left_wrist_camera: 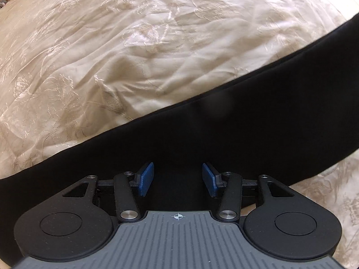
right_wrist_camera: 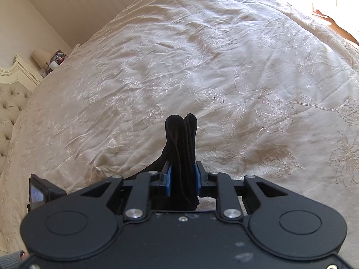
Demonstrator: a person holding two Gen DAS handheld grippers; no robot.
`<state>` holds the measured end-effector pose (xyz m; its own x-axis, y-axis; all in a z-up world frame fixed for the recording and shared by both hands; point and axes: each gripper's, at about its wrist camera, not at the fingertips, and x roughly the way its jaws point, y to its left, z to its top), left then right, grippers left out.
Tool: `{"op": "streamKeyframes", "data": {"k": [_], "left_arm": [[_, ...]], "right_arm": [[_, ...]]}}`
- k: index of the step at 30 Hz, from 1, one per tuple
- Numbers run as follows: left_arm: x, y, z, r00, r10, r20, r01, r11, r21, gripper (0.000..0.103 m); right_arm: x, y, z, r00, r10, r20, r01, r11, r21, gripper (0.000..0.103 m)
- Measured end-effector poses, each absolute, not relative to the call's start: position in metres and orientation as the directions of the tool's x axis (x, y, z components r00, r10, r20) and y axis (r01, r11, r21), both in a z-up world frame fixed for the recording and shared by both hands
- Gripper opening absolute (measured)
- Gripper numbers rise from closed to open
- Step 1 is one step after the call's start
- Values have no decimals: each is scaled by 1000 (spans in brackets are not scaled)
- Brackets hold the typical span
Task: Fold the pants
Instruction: 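Lift the gripped pants end with the right tool and fold it toward the left tool, then lay the folded end down with the right tool and open it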
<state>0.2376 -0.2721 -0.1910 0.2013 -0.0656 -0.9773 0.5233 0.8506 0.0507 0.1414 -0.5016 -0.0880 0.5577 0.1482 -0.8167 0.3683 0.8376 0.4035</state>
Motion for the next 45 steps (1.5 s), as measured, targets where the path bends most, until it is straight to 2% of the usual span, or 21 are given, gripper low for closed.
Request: {"op": "streamKeyframes", "data": {"k": [5, 12, 20, 26, 31, 36, 45], "left_arm": [[255, -229, -156, 303, -75, -950, 447, 892, 72, 47], [257, -134, -136, 335, -64, -940, 369, 927, 68, 47], [243, -27, -134, 314, -34, -949, 308, 949, 67, 47], [242, 32, -137, 304, -35, -952, 282, 958, 56, 47], [244, 50, -136, 302, -61, -951, 292, 956, 32, 47], [245, 46, -131, 308, -111, -945, 316, 949, -8, 47], [247, -11, -126, 288, -208, -935, 344, 933, -101, 47]], "right_arm": [[150, -457, -55, 592, 145, -793, 304, 871, 386, 21], [172, -346, -31, 615, 231, -754, 192, 883, 428, 22], [201, -204, -89, 519, 267, -812, 142, 910, 390, 21], [205, -150, -138, 456, 167, -874, 130, 959, 252, 23], [209, -136, -148, 444, 147, -884, 127, 966, 224, 32], [201, -132, -131, 483, 198, -853, 111, 952, 284, 32], [150, -168, -100, 505, 164, -848, 170, 944, 283, 32]]}}
